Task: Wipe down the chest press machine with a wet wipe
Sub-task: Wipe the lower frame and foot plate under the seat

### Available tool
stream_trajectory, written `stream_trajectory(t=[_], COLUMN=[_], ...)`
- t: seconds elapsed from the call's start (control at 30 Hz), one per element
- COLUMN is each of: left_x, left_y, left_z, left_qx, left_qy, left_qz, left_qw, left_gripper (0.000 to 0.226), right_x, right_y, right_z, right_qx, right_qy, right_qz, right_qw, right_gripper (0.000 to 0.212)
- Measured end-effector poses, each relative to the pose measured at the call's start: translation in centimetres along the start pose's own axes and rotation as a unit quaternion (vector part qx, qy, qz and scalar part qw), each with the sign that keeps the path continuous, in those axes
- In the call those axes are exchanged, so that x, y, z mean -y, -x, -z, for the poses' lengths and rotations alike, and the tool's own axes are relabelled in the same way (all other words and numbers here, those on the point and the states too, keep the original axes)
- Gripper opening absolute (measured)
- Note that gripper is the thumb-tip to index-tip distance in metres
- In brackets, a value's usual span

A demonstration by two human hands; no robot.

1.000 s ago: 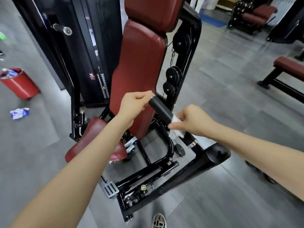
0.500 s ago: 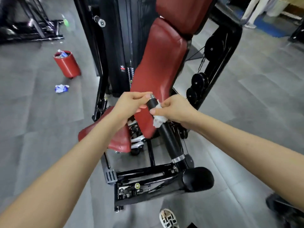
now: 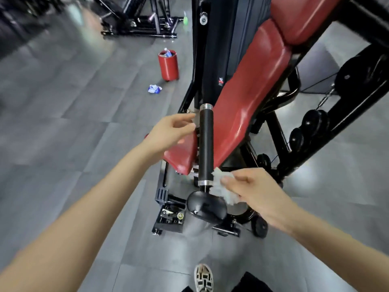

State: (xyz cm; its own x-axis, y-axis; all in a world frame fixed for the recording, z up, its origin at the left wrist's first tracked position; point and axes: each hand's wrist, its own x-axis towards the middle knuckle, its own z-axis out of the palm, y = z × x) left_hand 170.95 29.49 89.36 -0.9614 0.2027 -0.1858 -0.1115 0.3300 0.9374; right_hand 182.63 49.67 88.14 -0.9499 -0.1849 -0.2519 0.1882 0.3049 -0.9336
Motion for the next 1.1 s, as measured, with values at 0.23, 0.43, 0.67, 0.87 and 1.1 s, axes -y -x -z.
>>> stream_trajectory(t=[0.23,0.43,0.67,0.87,1.1], left_x=[1.7,2.7,1.6,-0.7,-1.2], left_y=[9.6,17.3,20.1,17.6,16.5], left_z=[-0.8,-3.8,-9.4,-12.1,-14.2], left_qx=[-0.09,-0.227,-0.313,-0.384,-0.472], left_qy=[0.004,0.05,0.065,0.084,0.077], left_qz=[0.049,0.086,0.098,0.097,0.128], left_qw=[0.995,0.969,0.943,0.914,0.869], left_gripper=[0.016,0.015,0.018,0.02,0.024], right_x=[-1.9,-3.1,-4.4,-6.8,-9.9], right_y=[2.0,2.1,2.5,1.2,-1.7], right_z=[-3.4,-4.2,-3.6,-2.3,5.7], right_qx=[0.042,-0.033,-0.04,-0.02,0.083], right_qy=[0.373,0.291,0.243,0.235,0.034], right_qz=[0.476,0.414,0.4,0.565,0.215], right_qw=[0.795,0.862,0.883,0.79,0.972], right_gripper=[0.039,0.043,0.047,0.03,0.033])
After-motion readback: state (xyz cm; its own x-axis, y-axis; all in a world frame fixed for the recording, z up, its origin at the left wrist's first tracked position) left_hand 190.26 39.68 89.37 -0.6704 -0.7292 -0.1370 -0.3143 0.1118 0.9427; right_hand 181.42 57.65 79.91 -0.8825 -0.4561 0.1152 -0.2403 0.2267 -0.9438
